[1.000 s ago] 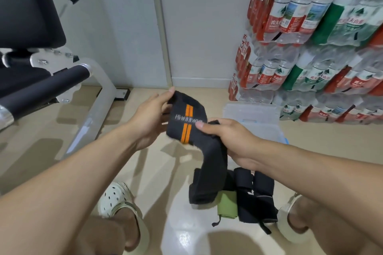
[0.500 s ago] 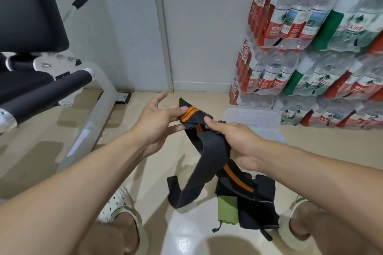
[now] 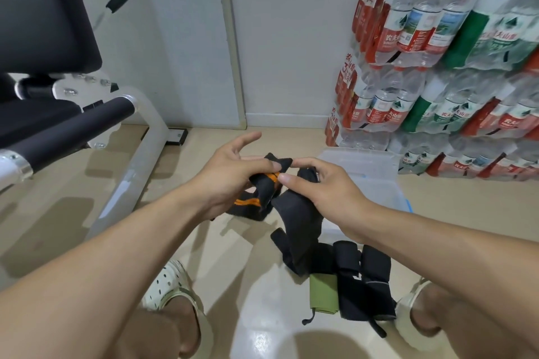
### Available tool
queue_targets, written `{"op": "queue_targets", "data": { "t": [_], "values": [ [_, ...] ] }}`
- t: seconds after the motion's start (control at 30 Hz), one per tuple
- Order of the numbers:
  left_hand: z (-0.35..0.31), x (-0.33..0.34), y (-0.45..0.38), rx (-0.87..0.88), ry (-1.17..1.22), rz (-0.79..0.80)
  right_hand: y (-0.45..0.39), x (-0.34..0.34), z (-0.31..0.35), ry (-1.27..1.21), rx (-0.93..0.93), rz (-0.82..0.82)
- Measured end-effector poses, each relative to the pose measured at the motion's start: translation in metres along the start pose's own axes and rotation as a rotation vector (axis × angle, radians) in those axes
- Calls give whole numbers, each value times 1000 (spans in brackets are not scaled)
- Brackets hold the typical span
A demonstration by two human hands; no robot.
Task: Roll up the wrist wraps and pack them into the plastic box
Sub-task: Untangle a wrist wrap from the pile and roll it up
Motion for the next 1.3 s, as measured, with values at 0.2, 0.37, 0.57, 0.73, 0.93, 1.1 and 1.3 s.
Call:
{"op": "queue_targets", "data": {
  "t": [0.2,0.37,0.57,0.73,0.93,1.1,1.3],
  "values": [
    [-7,5,3,74,164,67,-1,0,8,-148,-45,-76],
    [-4,6,2,109,96,-52,0,2,10,-184,-37,-92],
    [-2,5,-1,92,39,-131,-1,0,7,-187,-37,-108],
    [1,13,2,85,-66,-64,-4,-4,5,-207,26,-147],
    [4,6,0,68,-39,-183,-3,-3,11,-284,84,-128],
    [4,1,-2,76,-11,-221,1,-7,23,-117,-18,-16],
    [4,0,-2,73,-16,-212,0,-15,27,-148,-58,-109]
  ]
}}
Point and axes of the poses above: each hand's wrist, its own y-axis away from the middle knuckle, its own x-axis out of the palm, z = x × y, the point moved 4 cm from there along -y, towards the middle knuckle, and after that the axes turned 15 degrees about -y, right-handed, at the moved point
